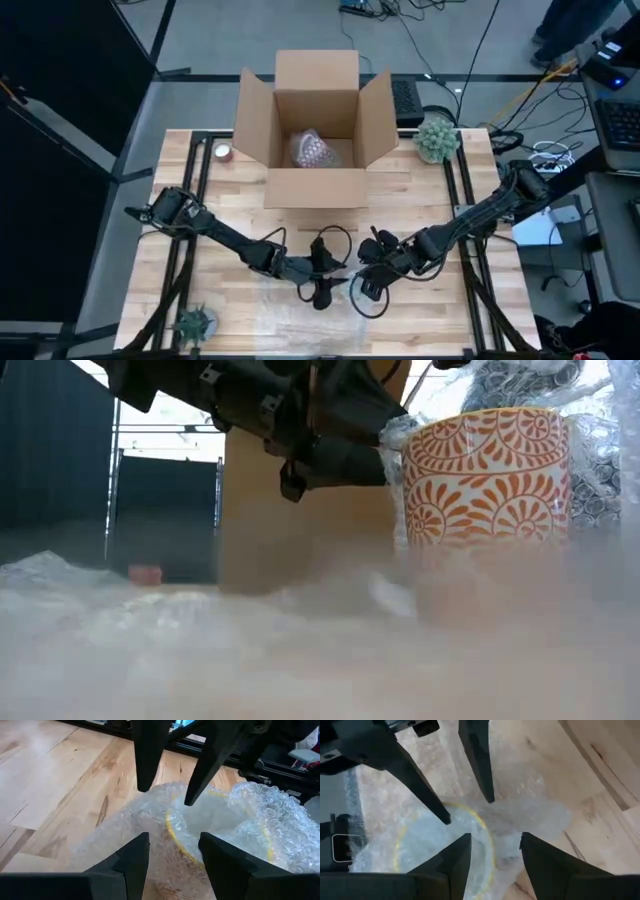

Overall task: Wrap mug
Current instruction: Wrap the yellow mug with the bubble wrap

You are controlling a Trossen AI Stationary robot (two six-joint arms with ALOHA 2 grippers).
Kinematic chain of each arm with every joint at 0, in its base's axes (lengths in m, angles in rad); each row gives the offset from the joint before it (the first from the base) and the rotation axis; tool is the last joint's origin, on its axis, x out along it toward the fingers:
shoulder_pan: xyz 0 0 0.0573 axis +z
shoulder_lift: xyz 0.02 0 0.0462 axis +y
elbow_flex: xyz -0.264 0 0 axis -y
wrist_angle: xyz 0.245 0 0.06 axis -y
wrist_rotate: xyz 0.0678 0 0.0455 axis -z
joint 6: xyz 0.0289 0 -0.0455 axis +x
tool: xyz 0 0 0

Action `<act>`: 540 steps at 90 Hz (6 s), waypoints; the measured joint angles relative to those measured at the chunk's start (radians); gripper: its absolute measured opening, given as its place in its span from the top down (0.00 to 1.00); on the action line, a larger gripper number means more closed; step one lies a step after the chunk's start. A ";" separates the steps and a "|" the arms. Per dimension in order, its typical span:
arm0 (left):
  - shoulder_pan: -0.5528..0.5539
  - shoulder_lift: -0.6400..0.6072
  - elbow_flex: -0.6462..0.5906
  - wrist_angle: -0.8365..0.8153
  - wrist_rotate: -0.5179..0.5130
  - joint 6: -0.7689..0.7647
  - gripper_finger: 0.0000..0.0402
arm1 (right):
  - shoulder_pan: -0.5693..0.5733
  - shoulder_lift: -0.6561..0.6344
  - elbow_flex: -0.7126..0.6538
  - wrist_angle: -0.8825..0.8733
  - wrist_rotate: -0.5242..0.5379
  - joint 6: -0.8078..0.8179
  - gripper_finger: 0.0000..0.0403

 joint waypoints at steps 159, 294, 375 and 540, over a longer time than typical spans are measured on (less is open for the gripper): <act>-0.102 0.002 0.000 -0.327 0.088 -0.269 0.59 | 0.019 0.095 -0.001 0.054 0.001 -0.172 0.61; 0.015 -0.010 -0.001 -0.308 0.279 -0.272 0.59 | 0.073 0.083 0.225 -0.167 -0.089 -0.219 0.61; -0.004 -0.149 0.000 -0.364 0.154 -0.183 0.59 | 0.125 0.245 0.223 -0.046 0.004 -0.236 0.61; -0.064 -0.025 0.001 0.026 0.142 0.047 0.59 | 0.142 0.235 0.230 0.066 -0.020 -0.409 0.61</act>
